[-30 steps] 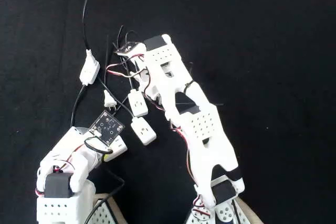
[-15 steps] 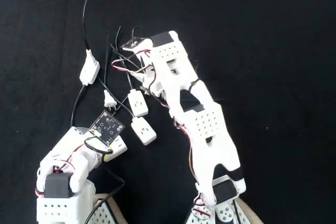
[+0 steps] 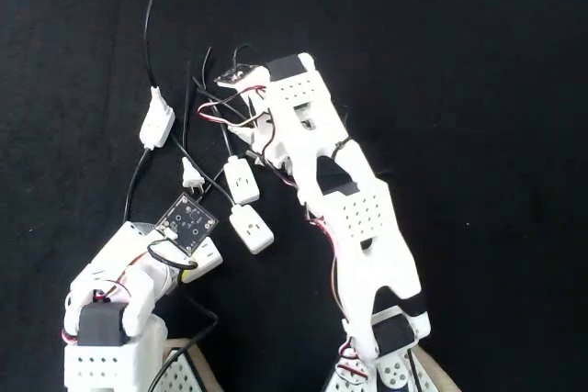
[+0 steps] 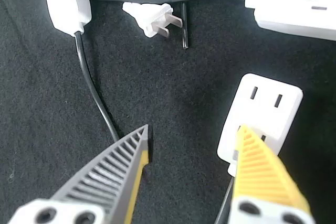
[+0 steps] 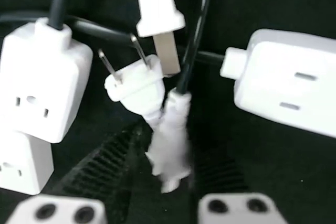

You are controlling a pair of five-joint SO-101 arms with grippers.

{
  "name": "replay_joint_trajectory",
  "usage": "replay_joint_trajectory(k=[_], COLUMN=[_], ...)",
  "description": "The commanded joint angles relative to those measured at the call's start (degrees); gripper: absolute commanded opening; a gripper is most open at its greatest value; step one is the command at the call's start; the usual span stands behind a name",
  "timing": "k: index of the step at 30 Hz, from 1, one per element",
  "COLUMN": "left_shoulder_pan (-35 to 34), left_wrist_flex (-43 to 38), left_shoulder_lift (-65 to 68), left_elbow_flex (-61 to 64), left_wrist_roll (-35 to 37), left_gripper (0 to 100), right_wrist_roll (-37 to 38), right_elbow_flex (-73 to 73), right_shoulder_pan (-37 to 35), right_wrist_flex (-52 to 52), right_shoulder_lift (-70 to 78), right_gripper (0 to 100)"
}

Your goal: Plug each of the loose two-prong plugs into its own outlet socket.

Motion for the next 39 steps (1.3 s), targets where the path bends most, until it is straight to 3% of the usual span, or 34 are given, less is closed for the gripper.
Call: replay_joint_trajectory(k=[1,9,15,22,28,32,39], left_shoulder_pan=[-0.6,-0.6,-0.6,-0.6,0.0,-0.4,-0.6], left_wrist_flex=[-0.1,-0.2,-0.4,-0.4,-1.6,-8.1,-21.7], left_shoulder_lift=[0.1,0.1,0.1,0.1,0.1,0.1,0.1], left_elbow_flex=[2.4,2.4,2.4,2.4,2.4,1.5,-3.8], left_wrist_roll=[-0.9,-0.9,-0.9,-0.9,0.2,12.0,31.0], left_gripper=[26,26,26,26,26,26,26], right_wrist_roll=[0.0,-1.1,-11.0,-11.8,-12.3,-17.1,-19.7], right_elbow_flex=[0.3,-0.2,0.0,15.6,32.7,47.1,77.8], right_shoulder_pan=[0.8,0.7,1.1,0.0,-2.9,-5.5,-10.1], right_wrist_flex=[1.9,2.0,2.1,0.9,-10.5,-19.0,-44.9], right_shoulder_lift=[-4.2,-4.6,-11.7,-27.9,-40.3,-53.3,-75.6], right_gripper=[3.7,1.3,1.1,1.1,1.1,1.1,1.1])
